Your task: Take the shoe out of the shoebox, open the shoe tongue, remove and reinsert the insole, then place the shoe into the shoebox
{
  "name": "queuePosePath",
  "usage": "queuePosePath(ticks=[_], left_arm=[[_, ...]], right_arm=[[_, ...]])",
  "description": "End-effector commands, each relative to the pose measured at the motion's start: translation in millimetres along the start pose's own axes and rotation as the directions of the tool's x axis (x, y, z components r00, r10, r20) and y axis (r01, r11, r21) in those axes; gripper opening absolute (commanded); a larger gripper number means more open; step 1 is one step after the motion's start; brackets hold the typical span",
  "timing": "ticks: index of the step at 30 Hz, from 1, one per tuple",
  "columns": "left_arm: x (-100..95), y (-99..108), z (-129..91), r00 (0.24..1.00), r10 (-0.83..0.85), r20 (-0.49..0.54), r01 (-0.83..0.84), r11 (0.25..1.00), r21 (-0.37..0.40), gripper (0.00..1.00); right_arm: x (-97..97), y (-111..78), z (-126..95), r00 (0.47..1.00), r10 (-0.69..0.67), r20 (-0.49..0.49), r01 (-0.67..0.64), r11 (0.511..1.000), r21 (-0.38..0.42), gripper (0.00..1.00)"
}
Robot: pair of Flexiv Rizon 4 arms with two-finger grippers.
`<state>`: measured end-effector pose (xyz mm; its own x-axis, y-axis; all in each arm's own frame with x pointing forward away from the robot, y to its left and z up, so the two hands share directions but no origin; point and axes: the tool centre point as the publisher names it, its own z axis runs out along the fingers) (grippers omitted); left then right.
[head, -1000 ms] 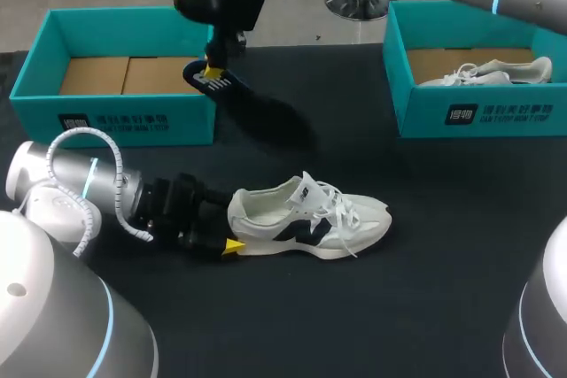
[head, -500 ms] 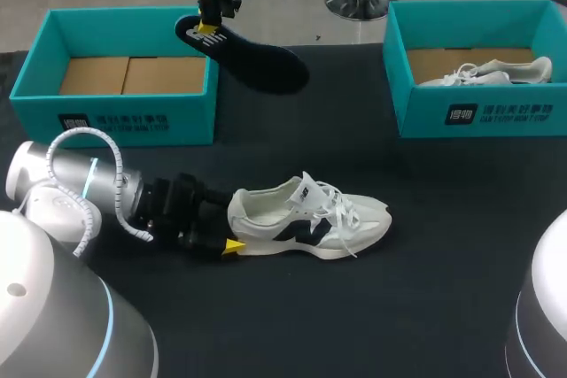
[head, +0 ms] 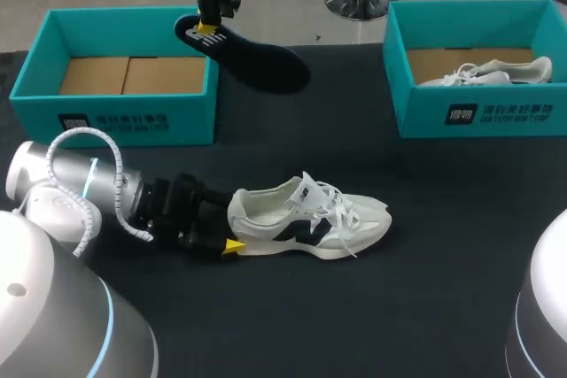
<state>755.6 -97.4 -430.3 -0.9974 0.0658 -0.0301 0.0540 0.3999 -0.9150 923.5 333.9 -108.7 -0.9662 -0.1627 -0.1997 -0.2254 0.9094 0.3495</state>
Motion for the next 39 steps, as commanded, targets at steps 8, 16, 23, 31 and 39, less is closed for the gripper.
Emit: queuePosePath(ticks=[8, 16, 23, 31, 39], left_arm=[[0.8, 3, 1, 1.000, 0.001, 0.002, -0.001, 1.000, 0.000, 0.00], [0.8, 3, 1, 1.000, 0.001, 0.002, -0.001, 1.000, 0.000, 0.00], [0.8, 3, 1, 1.000, 0.001, 0.002, -0.001, 1.000, 0.000, 0.00], [0.8, 3, 1, 1.000, 0.001, 0.002, -0.001, 1.000, 0.000, 0.00], [0.8, 3, 1, 1.000, 0.001, 0.002, -0.001, 1.000, 0.000, 0.00]], right_arm=[[1.1, 2.3, -8, 0.999, 0.046, -0.005, -0.046, 0.999, 0.000, 0.00], [-1.6, 18.5, -47, 0.960, 0.280, -0.004, -0.277, 0.944, -0.177, 0.00], [21.1, 21.6, -78, 0.905, 0.426, -0.014, -0.398, 0.832, -0.387, 0.00], [37.7, 16.5, -117, 0.859, 0.493, -0.140, -0.494, 0.723, -0.483, 0.00], [38.6, -5.5, -151, 0.844, 0.500, -0.193, -0.524, 0.694, -0.494, 0.00]])
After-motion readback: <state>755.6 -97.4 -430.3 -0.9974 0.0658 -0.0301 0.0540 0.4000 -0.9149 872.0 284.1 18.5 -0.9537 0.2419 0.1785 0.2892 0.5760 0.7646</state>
